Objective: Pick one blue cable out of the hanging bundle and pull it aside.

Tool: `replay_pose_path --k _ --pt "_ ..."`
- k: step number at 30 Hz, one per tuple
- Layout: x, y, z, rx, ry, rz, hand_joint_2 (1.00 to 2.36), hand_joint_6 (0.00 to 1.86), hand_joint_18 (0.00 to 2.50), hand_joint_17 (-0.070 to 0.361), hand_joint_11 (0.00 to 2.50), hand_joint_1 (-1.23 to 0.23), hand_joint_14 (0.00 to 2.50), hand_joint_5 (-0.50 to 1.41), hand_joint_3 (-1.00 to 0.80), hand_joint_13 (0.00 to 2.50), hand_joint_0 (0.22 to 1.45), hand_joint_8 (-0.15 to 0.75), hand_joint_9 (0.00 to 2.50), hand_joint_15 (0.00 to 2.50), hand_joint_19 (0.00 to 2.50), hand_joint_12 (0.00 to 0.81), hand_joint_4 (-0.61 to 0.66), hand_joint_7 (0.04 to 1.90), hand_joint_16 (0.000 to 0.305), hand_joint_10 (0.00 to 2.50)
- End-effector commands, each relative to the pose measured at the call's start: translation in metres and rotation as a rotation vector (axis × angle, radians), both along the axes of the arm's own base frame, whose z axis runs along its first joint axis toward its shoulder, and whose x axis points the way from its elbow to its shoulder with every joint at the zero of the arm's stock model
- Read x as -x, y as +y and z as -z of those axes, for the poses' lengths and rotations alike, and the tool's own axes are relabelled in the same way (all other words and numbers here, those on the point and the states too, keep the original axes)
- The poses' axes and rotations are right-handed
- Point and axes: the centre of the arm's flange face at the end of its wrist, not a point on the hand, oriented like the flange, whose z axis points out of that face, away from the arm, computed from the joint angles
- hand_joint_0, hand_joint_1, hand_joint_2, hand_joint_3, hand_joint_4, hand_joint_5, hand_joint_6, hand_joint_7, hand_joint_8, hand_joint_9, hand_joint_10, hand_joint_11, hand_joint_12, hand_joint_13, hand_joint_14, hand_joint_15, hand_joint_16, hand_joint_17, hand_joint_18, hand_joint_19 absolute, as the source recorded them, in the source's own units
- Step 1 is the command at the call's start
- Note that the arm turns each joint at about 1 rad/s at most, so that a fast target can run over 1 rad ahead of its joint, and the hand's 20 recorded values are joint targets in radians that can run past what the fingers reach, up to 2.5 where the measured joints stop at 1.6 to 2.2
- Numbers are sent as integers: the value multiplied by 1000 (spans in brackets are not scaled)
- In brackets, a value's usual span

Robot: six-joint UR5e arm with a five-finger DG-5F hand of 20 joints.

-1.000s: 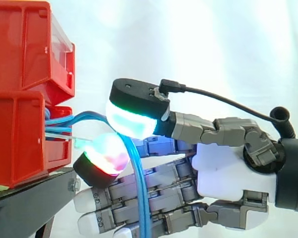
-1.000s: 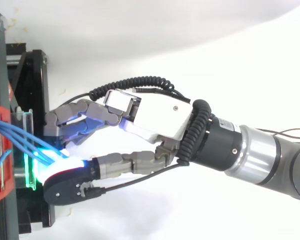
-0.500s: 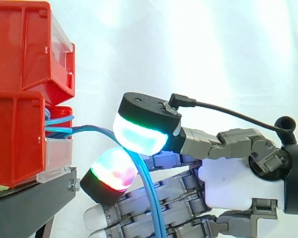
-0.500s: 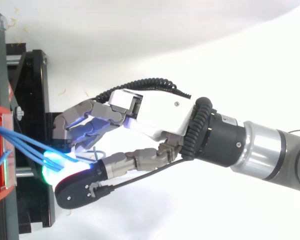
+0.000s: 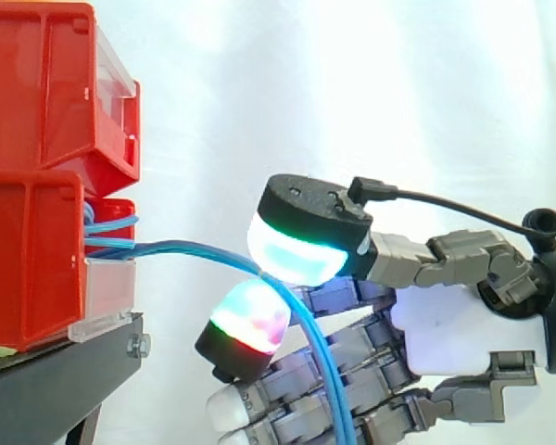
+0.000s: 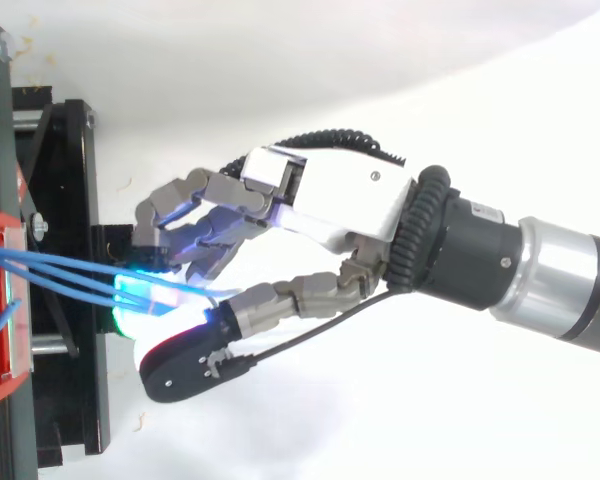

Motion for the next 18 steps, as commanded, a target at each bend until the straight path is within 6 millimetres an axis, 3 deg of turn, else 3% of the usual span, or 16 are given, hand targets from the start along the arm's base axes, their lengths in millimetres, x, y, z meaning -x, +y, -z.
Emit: replay_pose_path --k 1,4,5,7,13,18 --pt "4 -6 -6 6 17 5 1000 899 906 141 463 -697 9 -172 -500 740 416 376 874 290 392 407 290 961 62 12" --pt "5 -9 -9 9 23 5 1000 892 910 143 461 -601 10 -168 -500 746 415 377 882 300 393 413 292 967 64 10" --pt "5 -9 -9 11 23 6 1000 883 880 136 451 -493 10 -167 -500 734 453 367 881 303 425 399 271 1005 60 12" --pt "4 -9 -10 13 21 6 1000 872 827 122 455 -436 11 -165 -500 718 532 343 871 327 458 373 250 1074 54 12" --pt "3 -9 -12 13 18 6 1018 882 805 120 456 -515 14 -169 -274 707 578 336 835 340 481 365 237 1109 53 12" --pt "3 -11 -16 14 17 9 1019 892 799 122 466 -596 12 -183 -218 699 575 333 800 346 481 364 242 1081 54 12"
